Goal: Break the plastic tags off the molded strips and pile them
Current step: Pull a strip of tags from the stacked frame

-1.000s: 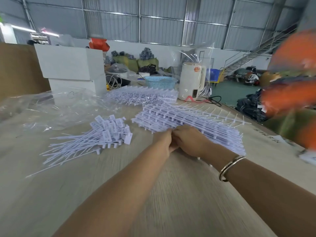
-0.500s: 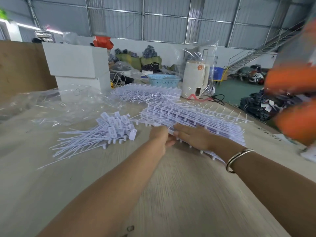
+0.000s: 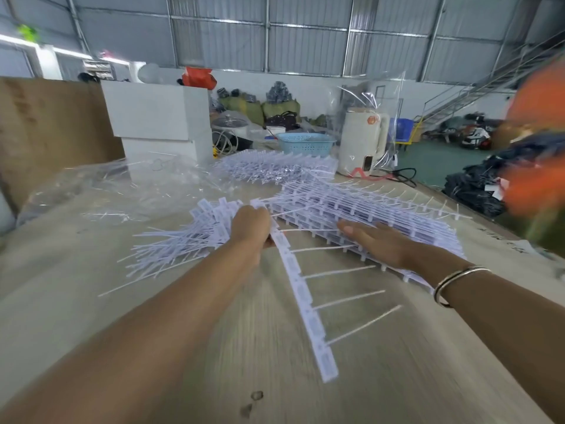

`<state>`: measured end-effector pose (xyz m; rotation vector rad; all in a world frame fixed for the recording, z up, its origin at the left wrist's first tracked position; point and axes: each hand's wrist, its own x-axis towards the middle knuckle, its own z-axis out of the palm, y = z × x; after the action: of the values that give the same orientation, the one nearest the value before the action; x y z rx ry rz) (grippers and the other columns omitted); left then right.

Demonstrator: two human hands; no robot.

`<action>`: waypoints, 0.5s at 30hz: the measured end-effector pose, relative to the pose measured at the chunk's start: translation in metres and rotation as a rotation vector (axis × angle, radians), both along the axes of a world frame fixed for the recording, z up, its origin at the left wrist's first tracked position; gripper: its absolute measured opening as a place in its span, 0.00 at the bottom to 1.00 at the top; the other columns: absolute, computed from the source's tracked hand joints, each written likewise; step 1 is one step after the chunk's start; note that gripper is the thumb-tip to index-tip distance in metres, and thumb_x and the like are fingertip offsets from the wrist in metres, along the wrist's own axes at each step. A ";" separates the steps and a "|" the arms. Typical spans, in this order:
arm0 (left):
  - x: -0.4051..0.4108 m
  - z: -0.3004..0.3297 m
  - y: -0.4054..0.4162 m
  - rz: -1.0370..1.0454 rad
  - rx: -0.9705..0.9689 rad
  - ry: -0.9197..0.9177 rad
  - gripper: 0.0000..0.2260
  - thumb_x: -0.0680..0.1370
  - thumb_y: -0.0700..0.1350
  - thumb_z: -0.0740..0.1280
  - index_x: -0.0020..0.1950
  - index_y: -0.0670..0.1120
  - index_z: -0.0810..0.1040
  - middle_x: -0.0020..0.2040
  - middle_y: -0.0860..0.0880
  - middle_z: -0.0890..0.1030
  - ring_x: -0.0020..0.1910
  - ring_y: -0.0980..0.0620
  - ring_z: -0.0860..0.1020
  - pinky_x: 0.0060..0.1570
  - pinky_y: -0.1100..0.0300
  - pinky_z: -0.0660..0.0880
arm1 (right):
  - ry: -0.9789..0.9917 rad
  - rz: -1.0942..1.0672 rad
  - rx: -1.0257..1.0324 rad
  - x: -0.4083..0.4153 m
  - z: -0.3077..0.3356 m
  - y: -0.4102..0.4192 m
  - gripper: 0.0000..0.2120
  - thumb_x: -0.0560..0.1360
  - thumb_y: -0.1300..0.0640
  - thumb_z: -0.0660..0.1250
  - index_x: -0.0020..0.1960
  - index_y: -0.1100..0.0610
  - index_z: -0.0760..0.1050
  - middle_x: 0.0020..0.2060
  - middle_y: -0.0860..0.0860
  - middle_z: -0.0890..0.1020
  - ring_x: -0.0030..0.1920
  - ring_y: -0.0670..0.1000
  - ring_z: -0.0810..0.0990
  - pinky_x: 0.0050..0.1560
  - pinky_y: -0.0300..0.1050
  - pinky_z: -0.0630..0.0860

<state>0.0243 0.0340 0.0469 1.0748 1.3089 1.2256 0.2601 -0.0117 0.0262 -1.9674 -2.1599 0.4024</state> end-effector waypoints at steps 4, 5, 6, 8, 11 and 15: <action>-0.024 0.017 -0.012 -0.085 0.213 0.249 0.09 0.80 0.40 0.57 0.42 0.42 0.71 0.39 0.42 0.74 0.32 0.45 0.74 0.28 0.58 0.74 | 0.010 -0.005 0.022 -0.005 0.002 -0.001 0.32 0.72 0.31 0.33 0.74 0.37 0.50 0.74 0.43 0.58 0.76 0.52 0.50 0.71 0.47 0.40; -0.034 0.023 -0.014 -0.115 0.259 0.235 0.08 0.80 0.40 0.57 0.46 0.40 0.73 0.40 0.40 0.74 0.36 0.44 0.74 0.33 0.55 0.74 | 0.066 -0.022 0.039 -0.007 0.003 -0.002 0.31 0.75 0.34 0.36 0.74 0.40 0.54 0.73 0.45 0.62 0.74 0.52 0.56 0.72 0.48 0.45; -0.044 0.030 -0.016 -0.166 0.271 0.160 0.08 0.80 0.39 0.56 0.51 0.38 0.74 0.38 0.39 0.75 0.37 0.45 0.75 0.38 0.53 0.74 | 0.161 -0.054 0.069 -0.009 0.005 -0.003 0.27 0.78 0.37 0.40 0.74 0.43 0.60 0.70 0.46 0.67 0.70 0.51 0.64 0.70 0.46 0.53; -0.065 0.040 -0.020 -0.312 0.259 0.028 0.08 0.80 0.37 0.56 0.48 0.38 0.74 0.28 0.45 0.75 0.26 0.49 0.73 0.29 0.62 0.72 | 0.377 -0.143 0.185 -0.015 0.010 -0.002 0.19 0.82 0.48 0.50 0.66 0.51 0.72 0.59 0.48 0.75 0.57 0.48 0.72 0.58 0.40 0.63; -0.086 0.041 -0.026 -0.502 0.212 0.143 0.13 0.80 0.33 0.54 0.37 0.41 0.68 0.23 0.45 0.69 0.17 0.54 0.69 0.20 0.66 0.66 | 0.656 -0.338 0.393 -0.025 0.019 0.007 0.14 0.77 0.67 0.55 0.47 0.56 0.78 0.47 0.52 0.80 0.44 0.50 0.77 0.51 0.44 0.72; -0.108 0.010 -0.033 -0.632 0.243 0.482 0.14 0.78 0.36 0.59 0.33 0.44 0.67 0.27 0.48 0.67 0.24 0.54 0.69 0.28 0.62 0.66 | 0.908 -0.369 0.373 -0.051 0.016 0.013 0.14 0.77 0.69 0.54 0.41 0.56 0.74 0.41 0.58 0.78 0.37 0.53 0.75 0.42 0.47 0.74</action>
<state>-0.0835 0.0006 0.0568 1.8700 1.0368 0.6712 0.2090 0.0011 0.0424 -1.4903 -1.1792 0.6148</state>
